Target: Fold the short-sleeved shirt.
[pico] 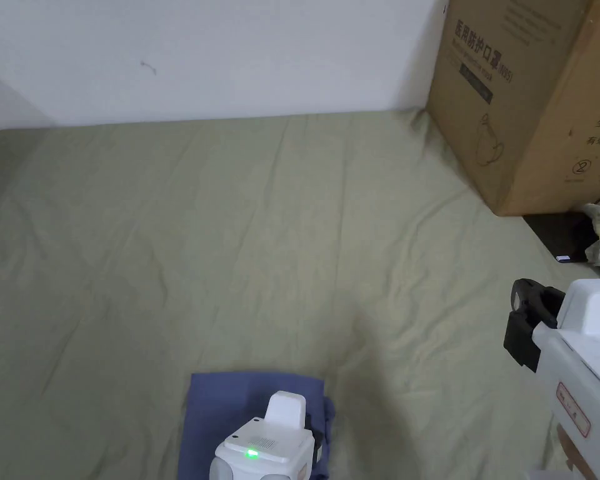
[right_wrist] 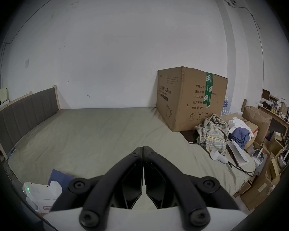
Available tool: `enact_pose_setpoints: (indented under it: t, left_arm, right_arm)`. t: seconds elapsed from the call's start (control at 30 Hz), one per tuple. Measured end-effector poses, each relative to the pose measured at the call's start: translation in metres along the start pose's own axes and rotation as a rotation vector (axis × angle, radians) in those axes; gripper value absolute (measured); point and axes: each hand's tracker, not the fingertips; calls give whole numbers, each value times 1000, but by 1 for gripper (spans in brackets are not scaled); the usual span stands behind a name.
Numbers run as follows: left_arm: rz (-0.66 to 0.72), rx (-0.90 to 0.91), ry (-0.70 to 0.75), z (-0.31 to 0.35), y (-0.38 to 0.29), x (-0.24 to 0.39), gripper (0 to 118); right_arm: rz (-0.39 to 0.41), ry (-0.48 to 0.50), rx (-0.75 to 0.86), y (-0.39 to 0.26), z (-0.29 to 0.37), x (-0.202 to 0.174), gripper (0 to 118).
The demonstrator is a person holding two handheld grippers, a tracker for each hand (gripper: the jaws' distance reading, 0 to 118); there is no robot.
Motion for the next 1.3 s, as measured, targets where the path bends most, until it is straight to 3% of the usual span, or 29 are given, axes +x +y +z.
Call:
enact_pose_setpoints:
  t: [0.3, 0.53, 0.8, 0.97, 1.3]
  left_arm:
    - [44, -27, -8, 10, 15, -2, 0]
    - [68, 281, -31, 98, 70, -26, 1]
    - [-23, 613, 134, 209, 135, -65, 1]
    - [-33, 747, 219, 245, 150, -93, 1]
    - [-55, 806, 367, 279, 140, -126, 1]
  right_arm:
    - [-16, -17, 13, 3, 11, 4, 0]
    - [-13, 9, 73, 19, 26, -14, 0]
    - [-24, 34, 169, 40, 34, -40, 0]
    - [-21, 44, 221, 52, 36, -54, 0]
    - [10, 60, 277, 60, 35, -73, 0]
